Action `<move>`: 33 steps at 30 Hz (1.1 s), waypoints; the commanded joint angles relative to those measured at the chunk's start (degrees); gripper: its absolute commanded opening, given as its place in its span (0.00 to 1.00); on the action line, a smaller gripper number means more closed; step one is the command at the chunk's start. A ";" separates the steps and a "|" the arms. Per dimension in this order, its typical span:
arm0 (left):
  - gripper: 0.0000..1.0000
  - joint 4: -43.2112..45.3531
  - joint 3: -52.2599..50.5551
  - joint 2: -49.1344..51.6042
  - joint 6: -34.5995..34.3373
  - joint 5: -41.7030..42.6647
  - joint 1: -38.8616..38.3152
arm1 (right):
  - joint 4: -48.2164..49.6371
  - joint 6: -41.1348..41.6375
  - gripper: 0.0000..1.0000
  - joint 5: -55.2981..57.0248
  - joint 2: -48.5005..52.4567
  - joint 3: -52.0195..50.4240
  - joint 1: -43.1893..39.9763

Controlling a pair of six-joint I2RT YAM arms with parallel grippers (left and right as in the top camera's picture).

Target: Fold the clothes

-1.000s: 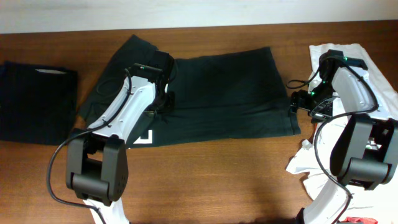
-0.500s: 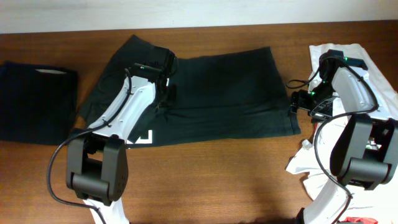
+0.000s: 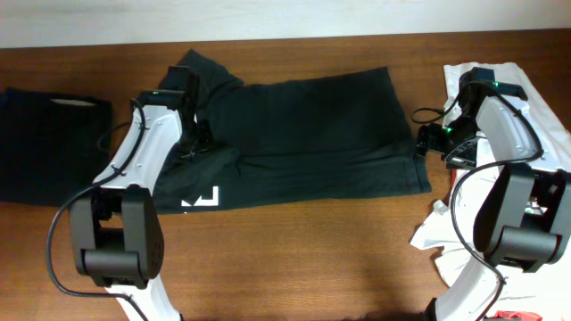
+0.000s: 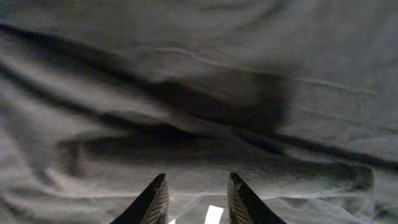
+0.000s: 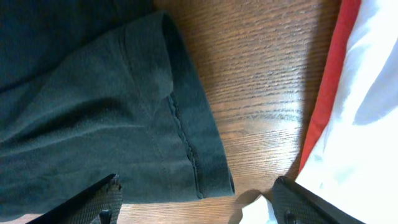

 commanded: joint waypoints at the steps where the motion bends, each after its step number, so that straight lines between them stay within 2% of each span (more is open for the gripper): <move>1: 0.31 0.76 -1.18 0.52 4.35 2.99 -0.46 | 1.07 -0.39 0.73 -0.57 0.42 -0.37 0.31; 4: 0.31 1.14 -1.18 0.52 4.35 2.99 -0.46 | 3.67 -0.42 0.48 -0.79 0.44 -0.37 0.31; 5: 0.32 1.11 -1.18 0.52 4.35 2.99 -0.46 | 4.39 -0.44 0.46 -1.16 0.44 -0.37 0.31; 12: 0.32 1.66 -2.23 0.52 4.33 2.93 -0.46 | 7.74 -0.66 0.47 -2.82 3.80 -0.39 0.83; 15: 0.31 2.40 -3.80 0.52 4.33 2.82 -0.46 | 9.84 -2.12 0.56 -6.75 5.81 -0.39 2.14; 18: 0.32 2.78 -4.92 0.52 4.33 2.82 -0.48 | 11.41 -2.08 0.56 -6.54 6.54 -0.39 3.06; 20: 0.31 2.99 -4.92 0.52 4.33 2.82 -0.46 | 11.82 -2.08 0.48 -6.51 6.54 -0.39 3.28; 21: 0.32 3.17 -4.92 0.52 4.33 2.82 -0.46 | 11.76 -2.08 0.36 -6.51 6.54 -0.39 3.26; 23: 0.31 3.17 -4.92 0.52 4.33 2.82 -0.46 | 11.69 -2.08 0.22 -6.49 6.58 -0.39 3.26; 26: 0.32 3.17 -4.92 0.52 4.33 2.82 -0.46 | 11.69 -2.08 0.07 -6.49 6.58 -0.39 3.28; 27: 0.32 3.17 -4.92 0.52 4.33 2.82 -0.46 | 11.56 -2.01 0.04 -6.54 6.58 -0.39 3.26; 33: 0.31 3.17 -4.92 0.52 4.33 2.82 -0.46 | 11.15 -1.84 0.04 -17.09 6.51 3.06 1.81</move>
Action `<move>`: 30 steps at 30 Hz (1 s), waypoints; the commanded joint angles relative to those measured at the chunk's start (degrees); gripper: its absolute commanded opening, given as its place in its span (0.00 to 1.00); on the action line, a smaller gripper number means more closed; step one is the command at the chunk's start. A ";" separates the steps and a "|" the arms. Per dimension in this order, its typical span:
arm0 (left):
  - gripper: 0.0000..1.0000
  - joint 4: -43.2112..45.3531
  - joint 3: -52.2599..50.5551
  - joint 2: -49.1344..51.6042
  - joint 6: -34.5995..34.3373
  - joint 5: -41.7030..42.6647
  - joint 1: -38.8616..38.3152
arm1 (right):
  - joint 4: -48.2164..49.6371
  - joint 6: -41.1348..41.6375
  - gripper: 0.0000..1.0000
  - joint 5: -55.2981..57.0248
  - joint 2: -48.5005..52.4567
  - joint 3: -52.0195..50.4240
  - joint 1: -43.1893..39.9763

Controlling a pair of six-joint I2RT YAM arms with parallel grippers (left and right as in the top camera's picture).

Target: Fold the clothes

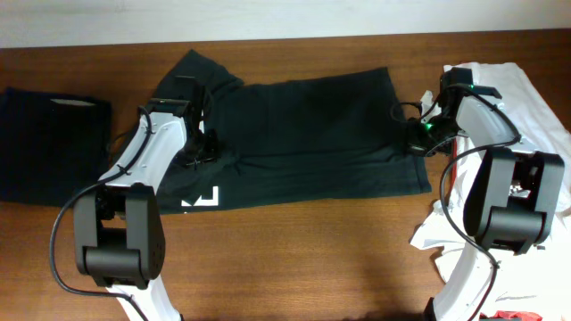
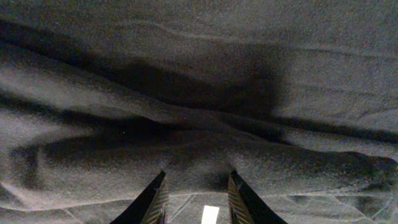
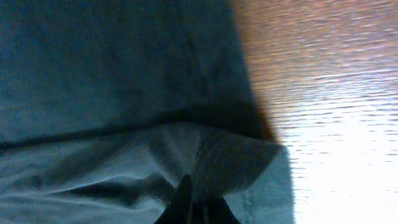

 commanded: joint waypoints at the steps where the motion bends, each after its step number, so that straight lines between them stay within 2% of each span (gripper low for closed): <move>1: 0.31 0.15 -0.48 0.52 0.85 0.46 0.04 | 1.86 0.96 0.26 -11.04 0.20 4.52 -1.95; 2: 0.31 0.13 -0.48 0.52 0.85 0.46 0.04 | 3.87 3.50 0.53 -12.85 0.20 5.60 -2.84; 5: 0.31 -0.02 -0.48 0.52 0.85 0.48 0.04 | 4.39 6.12 0.53 -12.81 0.20 6.14 -4.52; 7: 0.32 -0.15 -0.48 0.52 0.85 0.46 0.04 | 1.14 5.88 0.53 -11.30 0.20 6.12 -5.77; 11: 0.31 -0.57 -0.48 0.52 0.87 0.44 0.04 | -7.23 0.94 0.53 -5.20 0.20 6.12 -6.01; 14: 0.31 -2.80 -0.48 0.52 0.85 -1.60 0.04 | -13.46 -3.63 0.51 -2.08 0.20 4.81 -5.90; 23: 0.32 -0.94 -6.45 0.52 0.83 -3.50 0.09 | -9.68 -3.56 0.49 2.23 0.22 -4.68 -3.82; 24: 0.32 -0.20 -7.58 0.52 0.83 -3.50 0.09 | -9.75 -3.56 0.46 3.39 0.22 -4.96 -3.21; 26: 0.32 0.81 -9.94 0.52 0.66 -3.54 0.09 | -10.73 -2.23 0.24 7.26 0.22 -5.03 -1.64; 30: 0.32 1.31 -12.79 0.52 0.35 -5.68 0.11 | -13.40 1.99 0.16 14.36 0.22 -5.03 -0.59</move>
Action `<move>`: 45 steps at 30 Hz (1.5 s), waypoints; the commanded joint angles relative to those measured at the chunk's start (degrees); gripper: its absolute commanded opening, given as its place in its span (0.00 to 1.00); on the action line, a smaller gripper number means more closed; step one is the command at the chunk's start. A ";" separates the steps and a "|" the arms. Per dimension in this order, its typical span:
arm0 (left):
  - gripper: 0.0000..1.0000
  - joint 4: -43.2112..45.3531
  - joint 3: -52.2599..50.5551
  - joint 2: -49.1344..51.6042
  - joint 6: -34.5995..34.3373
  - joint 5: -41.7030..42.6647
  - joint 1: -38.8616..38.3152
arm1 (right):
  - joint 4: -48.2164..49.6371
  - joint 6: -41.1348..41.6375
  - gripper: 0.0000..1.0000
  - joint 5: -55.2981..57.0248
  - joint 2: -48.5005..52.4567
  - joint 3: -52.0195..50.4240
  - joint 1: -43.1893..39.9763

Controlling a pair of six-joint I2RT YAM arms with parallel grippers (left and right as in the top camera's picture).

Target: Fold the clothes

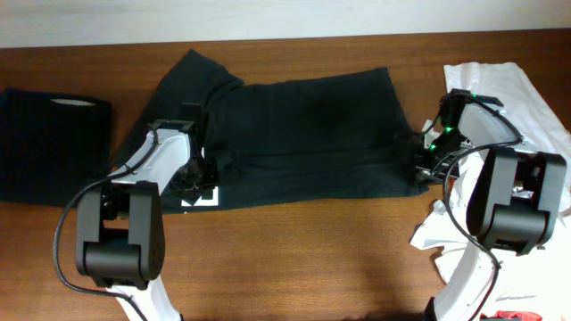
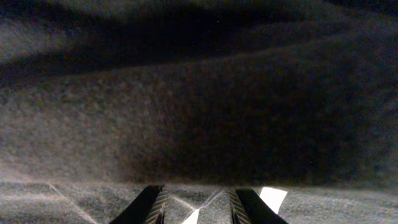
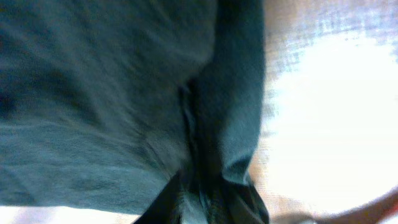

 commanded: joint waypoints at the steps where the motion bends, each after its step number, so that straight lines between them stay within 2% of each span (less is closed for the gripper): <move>1: 0.32 0.48 -3.41 0.55 -0.20 -3.48 0.33 | -1.99 3.58 0.15 8.41 0.15 -0.55 0.55; 7: 0.31 -1.62 -8.83 0.55 -4.90 -3.32 4.66 | -6.16 3.61 0.15 9.44 0.15 -0.55 0.52; 13: 0.31 -7.26 -9.88 0.52 -4.96 -3.37 9.33 | -9.70 5.49 0.14 11.98 0.15 -0.57 0.55; 19: 0.30 -9.94 -9.88 0.48 -4.92 -3.63 9.84 | -12.46 5.40 0.14 10.47 0.11 -0.55 0.55; 21: 0.30 -9.90 -9.88 -0.24 -4.92 -3.61 9.84 | -11.98 1.84 0.21 4.83 -0.22 -0.55 0.55; 23: 0.30 -9.64 -9.86 -1.86 -4.92 -3.61 9.84 | -10.75 -0.61 0.39 1.03 -0.68 -0.55 0.55; 25: 0.31 -8.48 -9.64 -5.66 -4.92 -3.50 9.84 | -8.81 -0.59 0.44 0.68 -1.20 -0.55 0.55; 27: 0.31 -7.65 -9.22 -9.29 -4.90 -1.99 9.84 | -8.07 -0.59 0.44 0.66 -1.51 -0.52 0.55; 30: 0.31 -1.97 -8.98 -16.24 -2.71 4.52 9.14 | -7.87 0.39 0.36 0.92 -2.60 1.11 0.52; 32: 0.24 2.36 -8.98 -17.99 -1.95 6.43 7.72 | -7.89 1.42 0.34 0.87 -3.43 2.97 0.44; 35: 0.13 7.43 -9.01 -17.92 -1.03 7.85 4.70 | -7.93 1.57 0.33 0.72 -5.27 5.51 0.57; 40: 0.14 13.57 -9.03 -15.19 -0.42 9.53 -0.61 | -8.17 1.55 0.33 0.72 -5.99 6.08 0.57; 45: 0.14 16.00 -9.03 -6.38 -0.39 9.53 -2.86 | -8.55 1.53 0.33 0.74 -5.99 6.08 0.76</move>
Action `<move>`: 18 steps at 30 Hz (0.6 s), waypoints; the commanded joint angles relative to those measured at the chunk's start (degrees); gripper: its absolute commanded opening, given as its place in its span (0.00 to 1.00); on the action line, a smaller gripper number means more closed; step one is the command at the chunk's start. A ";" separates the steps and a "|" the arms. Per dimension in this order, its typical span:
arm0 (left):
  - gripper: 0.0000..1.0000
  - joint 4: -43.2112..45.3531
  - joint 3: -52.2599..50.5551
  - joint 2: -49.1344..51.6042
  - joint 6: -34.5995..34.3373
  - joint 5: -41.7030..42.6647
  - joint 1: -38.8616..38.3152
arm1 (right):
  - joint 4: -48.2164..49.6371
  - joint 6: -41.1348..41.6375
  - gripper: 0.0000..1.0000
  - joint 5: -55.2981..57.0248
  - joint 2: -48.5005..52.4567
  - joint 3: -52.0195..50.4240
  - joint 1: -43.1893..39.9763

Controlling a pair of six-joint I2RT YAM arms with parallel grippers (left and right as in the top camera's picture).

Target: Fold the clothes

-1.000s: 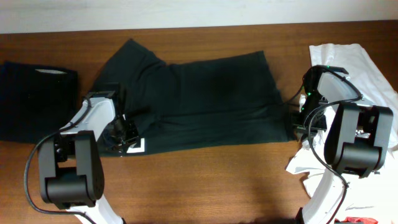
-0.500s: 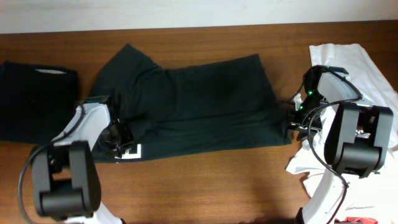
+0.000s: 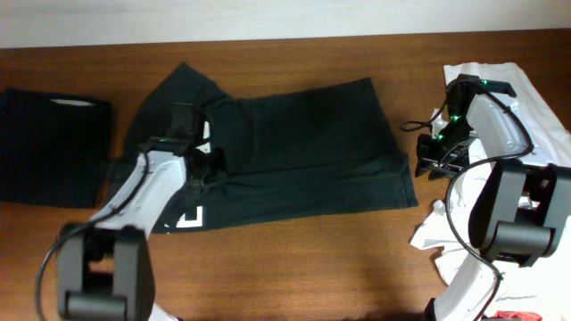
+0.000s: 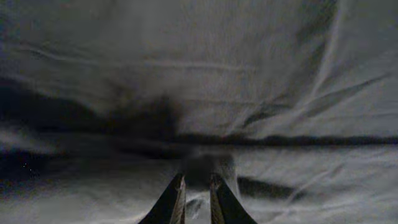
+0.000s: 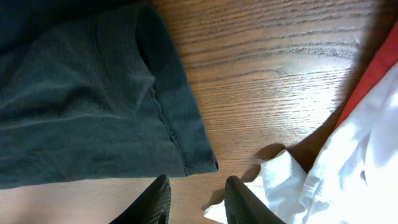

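A dark green T-shirt (image 3: 303, 152) lies spread over the middle of the wooden table (image 3: 312, 267), a white logo near its lower left edge. My left gripper (image 3: 214, 166) rests on the shirt's left part; in the left wrist view its fingers (image 4: 178, 198) stand close together with a fold of the dark cloth pinched between them. My right gripper (image 3: 423, 168) is open just off the shirt's right hem (image 5: 180, 137), over bare wood, with nothing between its fingers (image 5: 158, 199).
A folded black garment (image 3: 49, 147) lies at the far left. A pile of white clothes (image 3: 526, 107) with a red strip (image 5: 367, 81) covers the right end, its edge (image 5: 292, 186) close beside my right gripper.
My right gripper has let go of the shirt's right hem and now stands open beside it. My left gripper sits higher on the shirt, closed on a fold. The shirt lies shifted leftward.
First both grippers were open, left over the shirt's left part, right by its right edge. Then the right was shut on the hem and the left pressed into cloth. Both were lower at the shirt's front edge; now the shirt sits further left, right released.
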 commanded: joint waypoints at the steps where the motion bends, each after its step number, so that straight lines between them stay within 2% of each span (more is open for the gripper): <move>1: 0.14 1.84 0.04 7.58 0.85 1.27 -0.76 | -0.20 0.57 0.33 -0.50 -1.20 0.68 0.26; 5: 0.15 3.23 0.15 9.62 0.92 5.55 -0.76 | -0.15 0.57 0.33 -0.46 -1.20 0.68 0.26; 7: 0.19 1.42 1.51 8.22 2.71 5.42 -0.74 | -0.20 0.37 0.33 -0.35 -1.20 0.68 0.26; 12: 0.20 -6.05 6.49 -0.46 3.30 -2.21 -0.70 | 0.76 -1.51 0.34 -1.73 -1.22 1.38 0.33; 15: 0.33 -6.62 6.67 -5.40 3.28 -3.17 -0.70 | 1.97 -7.02 0.30 -7.39 -1.16 1.20 0.61; 18: 0.41 -7.52 6.67 -6.51 3.28 -3.15 -0.70 | 5.09 -10.84 0.26 -9.51 -0.83 -0.68 2.75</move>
